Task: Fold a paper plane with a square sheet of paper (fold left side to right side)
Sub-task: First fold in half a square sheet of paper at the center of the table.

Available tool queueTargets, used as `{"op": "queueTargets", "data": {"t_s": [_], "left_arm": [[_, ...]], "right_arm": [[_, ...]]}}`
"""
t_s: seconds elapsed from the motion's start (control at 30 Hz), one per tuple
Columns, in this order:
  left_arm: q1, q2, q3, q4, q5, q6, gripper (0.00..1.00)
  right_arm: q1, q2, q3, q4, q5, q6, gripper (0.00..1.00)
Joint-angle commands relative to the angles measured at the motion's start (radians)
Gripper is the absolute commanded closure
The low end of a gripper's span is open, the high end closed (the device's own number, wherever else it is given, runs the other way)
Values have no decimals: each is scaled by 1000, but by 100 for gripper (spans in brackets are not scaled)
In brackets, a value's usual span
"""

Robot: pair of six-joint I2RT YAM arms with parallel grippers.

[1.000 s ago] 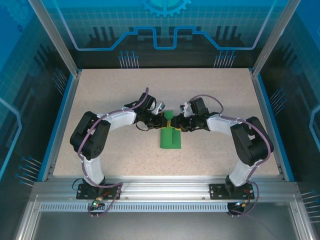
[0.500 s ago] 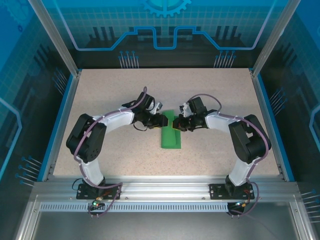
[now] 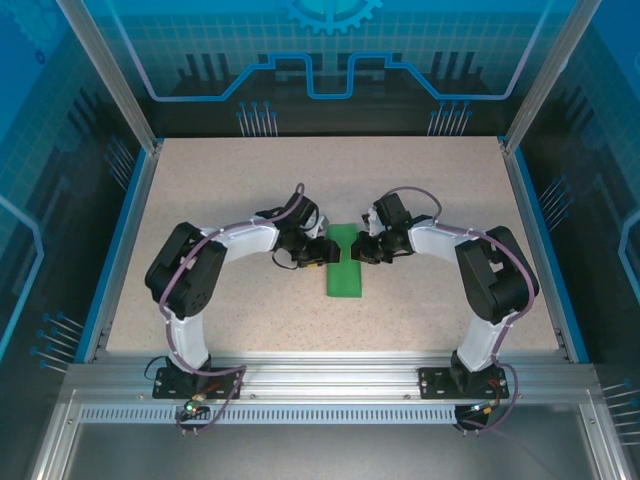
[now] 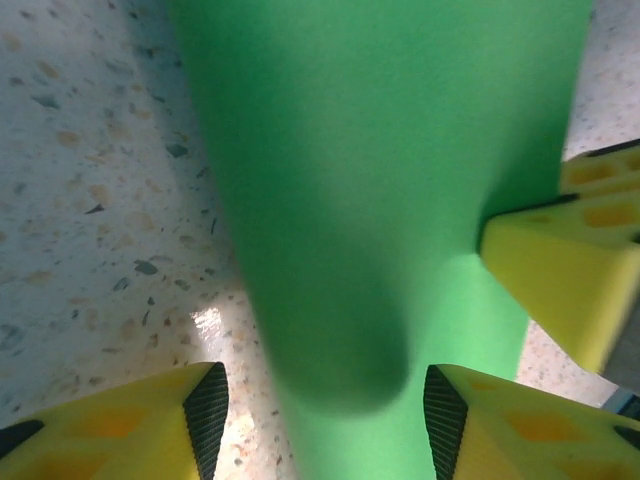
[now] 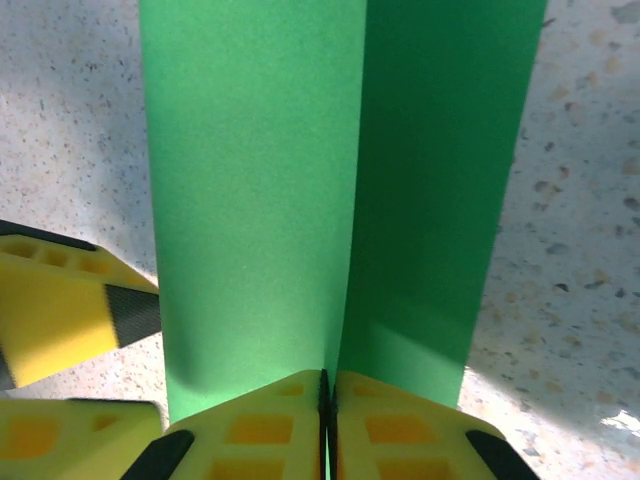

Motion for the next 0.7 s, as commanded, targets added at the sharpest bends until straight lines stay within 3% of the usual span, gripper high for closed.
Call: {"op": "queueTargets", "data": {"t_s": [0.0,0.27,0.47,0.67], "left_arm": [[-13,31,50,-47,-37,-30,45],[-27,72,68,-77,-69,-40,52],[-44,101,91,-105,-84,-33,52],[-52,124,116,-133,-92,-31,52]], "right_arm": [[10,15,11,-39,23,-15,88],[9,-1,16,-81,55,-45,85],[-10,-115,-20,-122,175,-71,62],[-94,-292,-142,-86,234,-35,38]]}}
